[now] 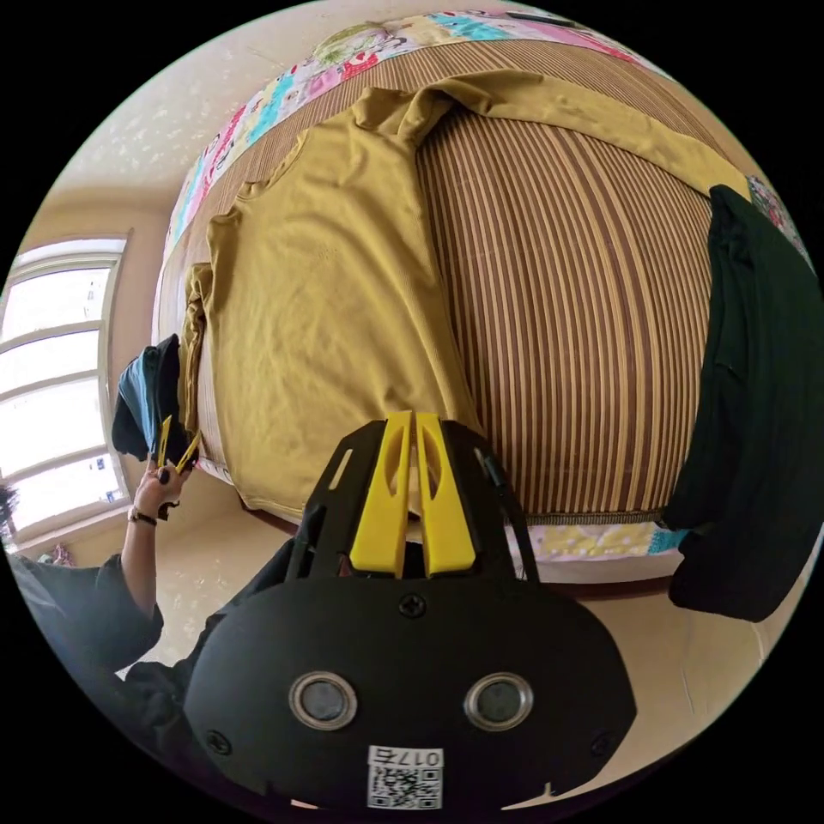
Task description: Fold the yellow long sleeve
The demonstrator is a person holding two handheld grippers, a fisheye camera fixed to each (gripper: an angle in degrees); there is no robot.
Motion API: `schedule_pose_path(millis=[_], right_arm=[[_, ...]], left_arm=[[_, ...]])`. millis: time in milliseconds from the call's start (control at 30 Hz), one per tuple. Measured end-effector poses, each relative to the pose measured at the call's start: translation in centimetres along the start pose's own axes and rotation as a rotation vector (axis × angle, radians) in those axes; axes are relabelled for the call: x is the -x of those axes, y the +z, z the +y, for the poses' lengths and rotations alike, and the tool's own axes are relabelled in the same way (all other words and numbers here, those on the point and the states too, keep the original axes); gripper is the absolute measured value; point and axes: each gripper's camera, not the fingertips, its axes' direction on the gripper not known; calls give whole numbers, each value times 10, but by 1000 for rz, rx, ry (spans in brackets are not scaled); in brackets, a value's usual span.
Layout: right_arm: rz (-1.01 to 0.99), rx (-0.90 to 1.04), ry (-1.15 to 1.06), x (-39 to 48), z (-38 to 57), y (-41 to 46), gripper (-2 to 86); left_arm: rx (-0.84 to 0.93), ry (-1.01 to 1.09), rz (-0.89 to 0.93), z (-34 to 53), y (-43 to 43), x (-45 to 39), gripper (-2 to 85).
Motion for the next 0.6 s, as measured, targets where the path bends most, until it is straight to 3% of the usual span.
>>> schedule_pose_path(millis=[100, 267, 333, 467, 533, 600], right_arm=[[9, 5, -57, 11, 11, 1, 4], [-2, 34, -51, 2, 35, 3, 3], [-26, 17, -21, -7, 45, -1, 2], [-75, 0, 52, -29, 69, -8, 2], [-97, 0, 82, -39, 80, -8, 2], [-132, -20, 110, -50, 93, -12, 3]], left_arm=[[-54, -110, 195, -18, -2, 22, 117], [-96, -41, 52, -18, -35, 16, 52], [-112, 93, 29, -1, -62, -17, 51], [-266, 562, -68, 64, -134, -150, 51], [-335, 780, -103, 94, -142, -209, 51], [-318, 1004, -26, 128, -119, -272, 51]])
